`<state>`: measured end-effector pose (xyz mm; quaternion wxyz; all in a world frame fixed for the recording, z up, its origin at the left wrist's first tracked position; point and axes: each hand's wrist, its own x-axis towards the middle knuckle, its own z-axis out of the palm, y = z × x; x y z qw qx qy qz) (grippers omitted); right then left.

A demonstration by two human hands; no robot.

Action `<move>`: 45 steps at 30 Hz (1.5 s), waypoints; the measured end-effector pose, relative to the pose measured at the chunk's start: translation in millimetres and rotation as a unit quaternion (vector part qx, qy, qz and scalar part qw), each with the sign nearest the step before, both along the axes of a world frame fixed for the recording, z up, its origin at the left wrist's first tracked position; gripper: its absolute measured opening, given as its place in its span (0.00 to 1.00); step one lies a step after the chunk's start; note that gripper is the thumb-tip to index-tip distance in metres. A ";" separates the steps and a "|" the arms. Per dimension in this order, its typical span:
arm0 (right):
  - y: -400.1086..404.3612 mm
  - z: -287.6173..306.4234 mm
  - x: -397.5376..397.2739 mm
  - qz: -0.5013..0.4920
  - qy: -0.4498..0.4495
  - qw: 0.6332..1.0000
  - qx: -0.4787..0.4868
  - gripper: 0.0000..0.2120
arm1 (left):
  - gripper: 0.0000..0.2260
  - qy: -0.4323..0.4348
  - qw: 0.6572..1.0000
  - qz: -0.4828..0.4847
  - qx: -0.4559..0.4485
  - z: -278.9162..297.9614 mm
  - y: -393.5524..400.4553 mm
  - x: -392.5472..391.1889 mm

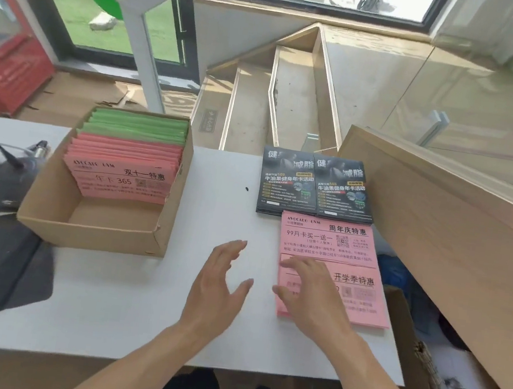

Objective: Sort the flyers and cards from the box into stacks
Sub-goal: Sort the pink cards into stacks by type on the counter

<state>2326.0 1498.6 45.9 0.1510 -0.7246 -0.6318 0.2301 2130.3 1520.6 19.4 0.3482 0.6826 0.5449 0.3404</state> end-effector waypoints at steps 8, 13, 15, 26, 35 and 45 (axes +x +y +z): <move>77.2 9.1 -124.4 0.086 0.066 0.990 0.090 0.15 | 0.16 -0.002 0.987 0.095 0.128 35.0 60.6 -120.7; 131.1 24.0 -193.8 0.112 0.068 0.983 0.130 0.19 | 0.19 0.087 0.973 0.134 0.166 43.9 107.4 -197.7; 151.8 27.3 -217.0 0.131 0.037 0.982 0.132 0.22 | 0.22 0.146 0.967 0.139 0.154 45.9 130.0 -225.0; 195.5 1.6 -258.7 0.132 -0.123 0.970 0.160 0.27 | 0.36 0.346 0.933 0.089 0.044 32.4 179.2 -268.0; 194.6 -4.5 -258.1 0.113 -0.141 0.947 0.266 0.19 | 0.19 0.296 0.946 0.121 0.054 32.8 179.3 -269.5; 191.4 -2.3 -258.3 0.138 -0.130 0.941 0.281 0.13 | 0.21 0.283 0.950 0.114 0.061 30.2 181.0 -271.1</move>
